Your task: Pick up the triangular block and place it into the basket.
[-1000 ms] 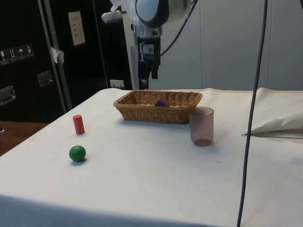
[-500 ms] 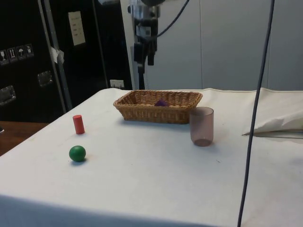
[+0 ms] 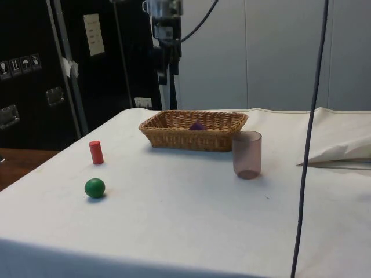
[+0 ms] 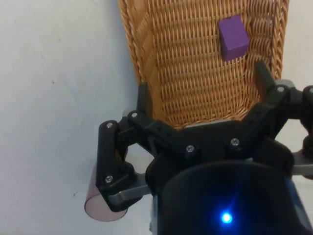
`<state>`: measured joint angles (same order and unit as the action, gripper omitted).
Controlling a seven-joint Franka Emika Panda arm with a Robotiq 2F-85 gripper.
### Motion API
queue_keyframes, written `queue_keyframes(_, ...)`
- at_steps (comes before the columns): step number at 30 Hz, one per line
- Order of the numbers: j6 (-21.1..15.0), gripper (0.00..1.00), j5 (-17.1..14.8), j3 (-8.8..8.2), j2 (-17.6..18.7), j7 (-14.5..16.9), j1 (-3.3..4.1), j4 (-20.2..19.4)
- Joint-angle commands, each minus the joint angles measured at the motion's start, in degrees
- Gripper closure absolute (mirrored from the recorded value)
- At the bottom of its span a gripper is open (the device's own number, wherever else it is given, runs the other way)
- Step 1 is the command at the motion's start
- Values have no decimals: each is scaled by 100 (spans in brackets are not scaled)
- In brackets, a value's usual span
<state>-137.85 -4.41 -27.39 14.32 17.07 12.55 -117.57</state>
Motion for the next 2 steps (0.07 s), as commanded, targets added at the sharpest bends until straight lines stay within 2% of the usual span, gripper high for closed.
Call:
queue_keyframes(1, 126, 0, -34, 17, 57, 34, -11, 92)
queue_keyframes(2, 57, 0, 0, 0, 57, 6, 0, 69)
